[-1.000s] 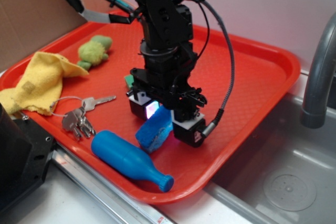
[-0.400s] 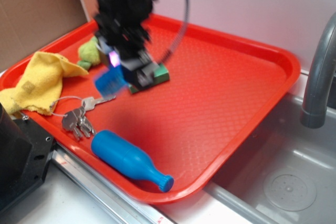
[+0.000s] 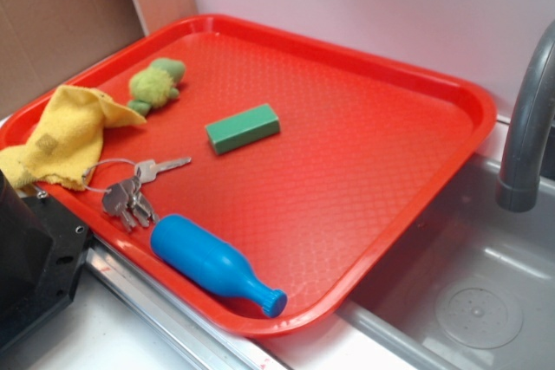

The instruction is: Grab the blue sponge.

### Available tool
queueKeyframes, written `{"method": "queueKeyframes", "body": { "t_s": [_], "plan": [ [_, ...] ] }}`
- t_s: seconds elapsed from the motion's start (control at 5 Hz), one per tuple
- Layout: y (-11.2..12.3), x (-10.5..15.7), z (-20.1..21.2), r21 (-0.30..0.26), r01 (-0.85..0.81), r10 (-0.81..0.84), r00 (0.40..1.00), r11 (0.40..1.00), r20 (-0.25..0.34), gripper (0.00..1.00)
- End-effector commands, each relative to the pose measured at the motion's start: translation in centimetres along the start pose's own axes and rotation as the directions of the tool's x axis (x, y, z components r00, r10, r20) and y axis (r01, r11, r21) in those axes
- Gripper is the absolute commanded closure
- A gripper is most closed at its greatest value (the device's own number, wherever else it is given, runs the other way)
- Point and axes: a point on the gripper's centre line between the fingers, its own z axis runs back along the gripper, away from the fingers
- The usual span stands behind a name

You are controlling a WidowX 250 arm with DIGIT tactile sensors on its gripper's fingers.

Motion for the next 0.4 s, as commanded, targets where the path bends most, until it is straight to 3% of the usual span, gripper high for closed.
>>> {"method": "queueKeyframes", "body": {
  "t_s": [0.0, 0.2],
  "plan": [
    [1.38, 0.82, 5.21, -0.005, -0.052, 0.052, 0.991, 0.999, 0.121, 1.00],
    [1.67, 1.49, 4.96, 0.016, -0.062, 0.060, 0.989, 0.998, 0.138, 1.00]
  ]
}}
